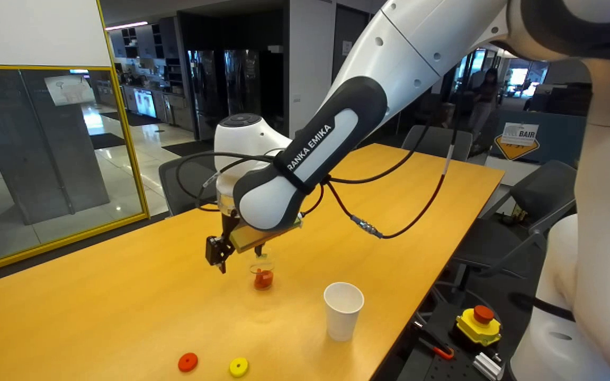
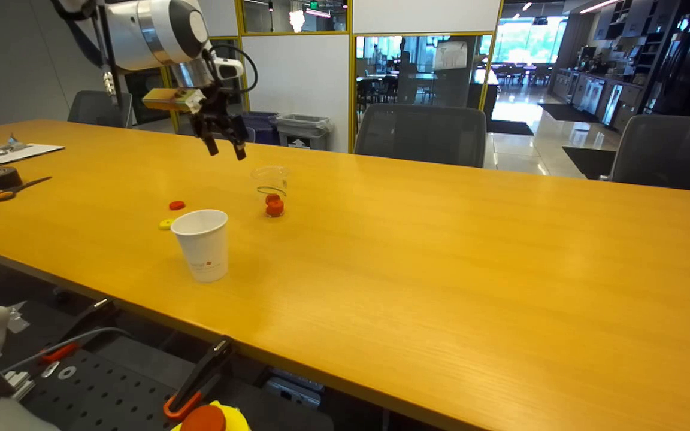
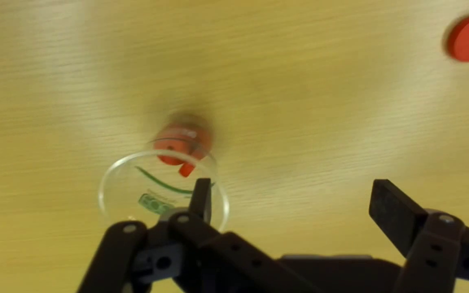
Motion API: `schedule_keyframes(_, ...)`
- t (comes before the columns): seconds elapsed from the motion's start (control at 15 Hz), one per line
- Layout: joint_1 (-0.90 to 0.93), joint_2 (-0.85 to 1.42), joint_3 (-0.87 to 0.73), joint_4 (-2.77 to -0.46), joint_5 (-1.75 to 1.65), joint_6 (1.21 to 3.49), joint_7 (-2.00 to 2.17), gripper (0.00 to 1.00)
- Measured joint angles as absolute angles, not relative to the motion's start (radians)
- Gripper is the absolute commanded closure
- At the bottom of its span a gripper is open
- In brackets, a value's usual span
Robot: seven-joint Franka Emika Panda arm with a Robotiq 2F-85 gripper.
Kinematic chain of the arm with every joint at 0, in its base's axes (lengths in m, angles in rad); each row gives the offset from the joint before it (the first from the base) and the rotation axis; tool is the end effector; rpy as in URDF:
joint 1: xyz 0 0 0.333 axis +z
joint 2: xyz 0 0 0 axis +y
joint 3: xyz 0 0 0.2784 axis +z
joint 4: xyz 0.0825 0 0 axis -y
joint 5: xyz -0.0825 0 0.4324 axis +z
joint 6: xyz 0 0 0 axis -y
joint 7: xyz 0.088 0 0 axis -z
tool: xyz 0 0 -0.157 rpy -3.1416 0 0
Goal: Pick up the orange and yellow objects and put them in the cups
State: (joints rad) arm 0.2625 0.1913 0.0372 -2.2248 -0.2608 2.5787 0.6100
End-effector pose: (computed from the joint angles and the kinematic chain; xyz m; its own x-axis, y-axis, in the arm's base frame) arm 0.5691 0.1740 0.1815 0.9726 -0.0939 0.2126 -0.1072 -0.9929 0.0518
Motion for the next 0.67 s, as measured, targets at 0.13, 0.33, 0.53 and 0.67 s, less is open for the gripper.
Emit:
schedule_keyframes(0.13, 0.303, 0.19, 0.076, -2.243, -0.269, 2.579, 0.634, 0.0)
schedule_keyframes(0.33, 0.36, 0.209, 0.13, -2.256, -0.269, 2.578, 0.66, 0.0)
schedule_keyframes(0.53, 0.408, 0.252, 0.158, -2.245, -0.271, 2.578, 0.668, 0.0)
schedule_keyframes(0.67, 0.433, 0.29, 0.164, -2.225, -0.271, 2.578, 0.667, 0.0)
